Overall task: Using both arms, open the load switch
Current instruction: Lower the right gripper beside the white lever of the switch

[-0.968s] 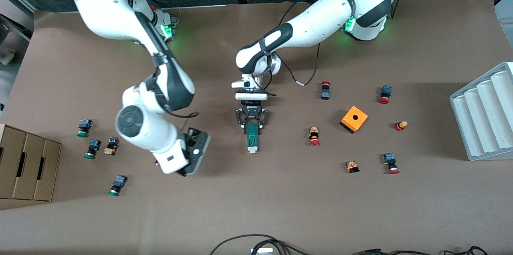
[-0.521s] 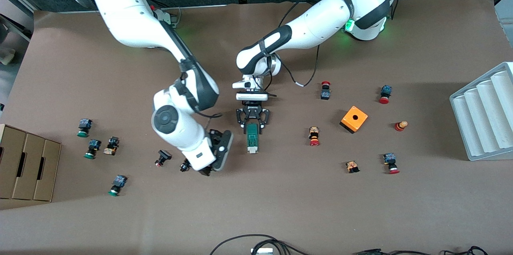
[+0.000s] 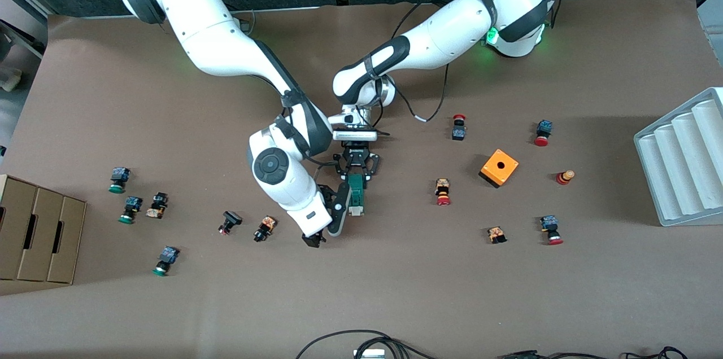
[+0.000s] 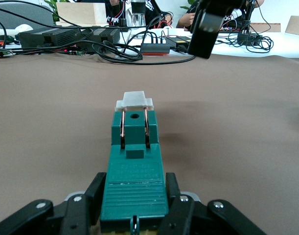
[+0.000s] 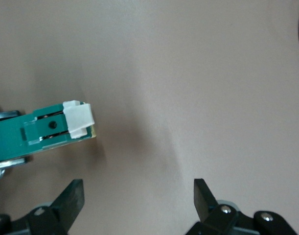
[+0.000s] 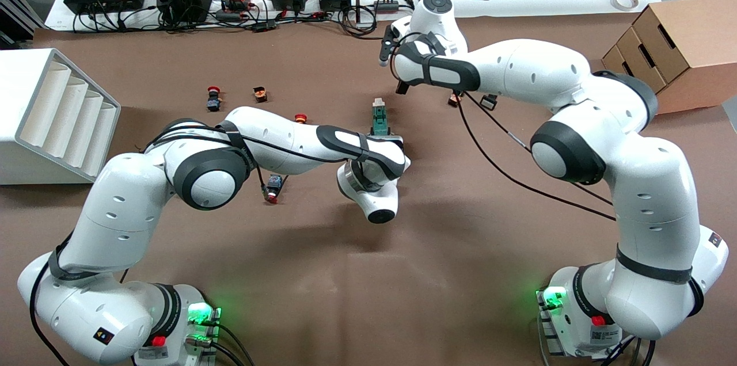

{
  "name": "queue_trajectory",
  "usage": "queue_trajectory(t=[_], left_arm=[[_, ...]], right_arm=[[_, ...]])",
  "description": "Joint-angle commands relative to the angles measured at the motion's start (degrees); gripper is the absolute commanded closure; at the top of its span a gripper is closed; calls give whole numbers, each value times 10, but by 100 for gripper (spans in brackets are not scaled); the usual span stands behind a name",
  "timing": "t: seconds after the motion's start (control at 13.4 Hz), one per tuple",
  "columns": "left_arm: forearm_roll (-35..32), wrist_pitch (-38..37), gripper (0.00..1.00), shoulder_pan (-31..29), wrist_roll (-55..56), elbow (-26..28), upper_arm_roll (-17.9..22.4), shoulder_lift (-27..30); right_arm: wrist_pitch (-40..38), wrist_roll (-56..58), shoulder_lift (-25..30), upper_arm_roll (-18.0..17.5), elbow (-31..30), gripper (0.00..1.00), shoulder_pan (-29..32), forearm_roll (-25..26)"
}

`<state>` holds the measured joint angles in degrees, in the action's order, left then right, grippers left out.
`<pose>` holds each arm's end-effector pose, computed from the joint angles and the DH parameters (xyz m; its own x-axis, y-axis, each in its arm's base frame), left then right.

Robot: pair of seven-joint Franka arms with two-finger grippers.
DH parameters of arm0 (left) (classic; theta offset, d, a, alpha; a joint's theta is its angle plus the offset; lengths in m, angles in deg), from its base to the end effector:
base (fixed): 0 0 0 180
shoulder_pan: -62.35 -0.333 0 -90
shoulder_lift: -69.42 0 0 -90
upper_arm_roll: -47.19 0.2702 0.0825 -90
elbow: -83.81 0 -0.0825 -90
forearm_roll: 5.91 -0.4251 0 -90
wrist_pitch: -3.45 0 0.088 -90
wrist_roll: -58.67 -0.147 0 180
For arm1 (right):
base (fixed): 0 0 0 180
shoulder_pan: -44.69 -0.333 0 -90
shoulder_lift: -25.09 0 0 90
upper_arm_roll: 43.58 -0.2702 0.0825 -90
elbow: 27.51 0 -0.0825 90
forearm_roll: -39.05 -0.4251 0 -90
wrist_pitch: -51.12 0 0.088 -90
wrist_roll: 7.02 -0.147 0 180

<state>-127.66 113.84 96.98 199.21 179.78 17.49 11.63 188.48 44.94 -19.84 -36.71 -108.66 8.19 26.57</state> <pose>0.3735 -0.5548 0.0018 0.3850 0.0132 0.9228 -0.0274 -0.9993 0.0258 0.6488 0.3911 0.1588 0.2320 0.9531 0.1944 0.9620 -0.2544 0.0991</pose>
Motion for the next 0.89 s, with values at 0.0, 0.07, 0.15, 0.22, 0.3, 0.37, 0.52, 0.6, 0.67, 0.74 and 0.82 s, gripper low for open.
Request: queue_trajectory(t=[0.0,0.07,0.15,0.22,0.3,0.37,0.52,0.6,0.67,0.74,0.82], left_arm=[[-14,-19,44,8,11,-8,3,-13],[-17,-19,44,8,11,-8,3,-14],[-17,-19,44,8,11,-9,3,-14],[-17,-19,44,8,11,-9,3,-14],[-17,-19,44,8,11,-9,3,-14],[-17,-20,44,8,14,-8,3,-14],[-26,-33,44,8,30,-7,3,-18],[-28,-36,44,8,30,-7,3,-21],[-29,-36,44,8,30,-7,3,-21],[-29,-36,44,8,30,-7,3,-22],[-29,-36,44,8,30,-7,3,-22]], right_arm=[[17,4,-30,17,30,0,-20,-4],[19,3,-32,18,31,0,-25,-4],[23,0,-35,21,31,0,-30,-4],[31,-4,-38,24,31,0,-36,-5],[40,-7,-41,24,31,0,-40,-5],[49,-11,-46,25,31,0,-41,-5],[63,-19,-52,25,31,0,-47,-5],[67,-20,-54,25,31,0,-54,-5],[67,-23,-57,33,32,0,-62,-6],[67,-31,-58,43,39,0,-73,-7],[67,-47,-60,47,41,0,-82,-7]])
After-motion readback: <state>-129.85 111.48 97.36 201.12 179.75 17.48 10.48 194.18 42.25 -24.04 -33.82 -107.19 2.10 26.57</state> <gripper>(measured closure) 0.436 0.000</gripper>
